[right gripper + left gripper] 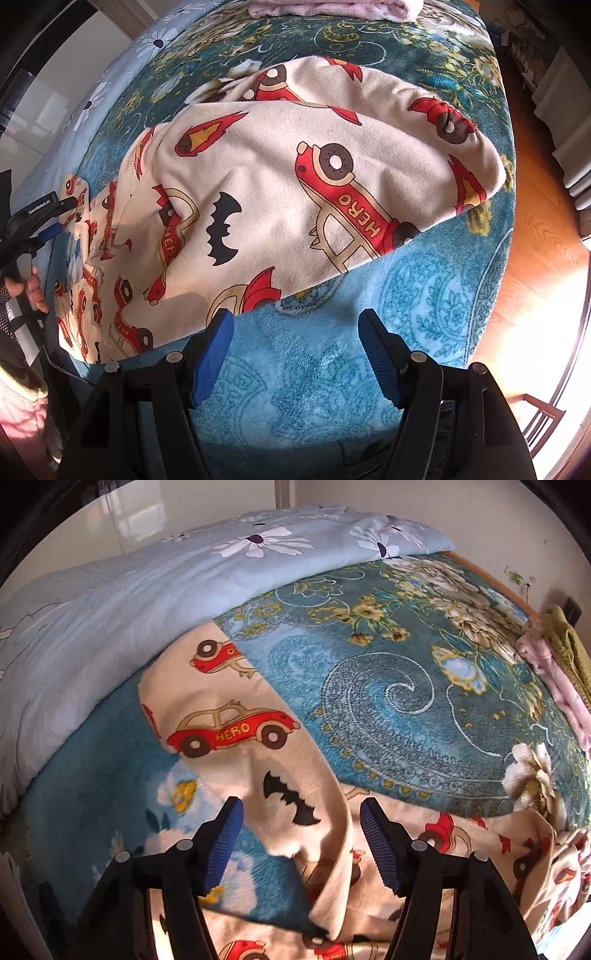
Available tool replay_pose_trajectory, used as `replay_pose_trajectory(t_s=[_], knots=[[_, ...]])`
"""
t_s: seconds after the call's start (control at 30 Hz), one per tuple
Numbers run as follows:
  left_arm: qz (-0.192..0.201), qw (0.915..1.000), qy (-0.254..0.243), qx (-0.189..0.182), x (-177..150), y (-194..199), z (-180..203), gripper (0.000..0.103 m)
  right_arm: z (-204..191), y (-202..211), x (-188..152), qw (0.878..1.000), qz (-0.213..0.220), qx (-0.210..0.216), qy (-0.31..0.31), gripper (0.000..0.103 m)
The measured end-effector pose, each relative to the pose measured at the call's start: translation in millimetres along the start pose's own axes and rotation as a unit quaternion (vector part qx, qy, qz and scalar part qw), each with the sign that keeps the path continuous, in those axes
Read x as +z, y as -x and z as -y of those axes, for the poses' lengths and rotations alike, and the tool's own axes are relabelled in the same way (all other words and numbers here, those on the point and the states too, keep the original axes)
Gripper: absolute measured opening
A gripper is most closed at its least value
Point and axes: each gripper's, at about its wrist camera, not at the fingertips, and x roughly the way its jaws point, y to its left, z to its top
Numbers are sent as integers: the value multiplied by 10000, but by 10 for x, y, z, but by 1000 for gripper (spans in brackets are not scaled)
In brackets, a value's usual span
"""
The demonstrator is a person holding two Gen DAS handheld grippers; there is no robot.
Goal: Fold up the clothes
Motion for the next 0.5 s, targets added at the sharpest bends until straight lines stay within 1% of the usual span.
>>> replay_pose_trajectory(t_s=[0.17, 0.2, 0.23, 0.27, 0.33, 0.37, 0.4, 0.43, 0.47, 0.5], knots=[[-268, 9989, -141, 343, 95, -325, 91, 69, 103, 95, -19, 9998, 88, -20, -175, 71], [-241, 9992, -75, 304, 92, -344, 67, 68, 126, 108, -25, 9997, 97, -29, -208, 71], [-210, 9995, 30, 236, 79, -344, 20, 63, 146, 118, -30, 9997, 103, -36, -236, 71], [-217, 9996, 130, 141, 71, -352, -28, 45, 153, 114, -33, 9997, 88, -37, -242, 71], [-249, 9990, 357, -61, 78, -354, -134, 27, 166, 106, -39, 9997, 59, -40, -253, 71], [-285, 9984, 468, -151, 94, -340, -195, 10, 173, 101, -42, 9996, 44, -42, -259, 71], [-319, 9969, 610, -369, 122, -317, -264, 8, 180, 97, -46, 9996, 29, -43, -264, 71], [-306, 9935, 816, -738, 149, -268, -354, 6, 186, 93, -49, 9996, 15, -45, -270, 71], [-218, 9864, 1075, -1221, 172, -186, -465, 6, 189, 90, -51, 9996, 5, -45, -269, 71], [-63, 9749, 1352, -1770, 202, -84, -592, 6, 172, 91, -48, 9997, 19, -39, -244, 71]])
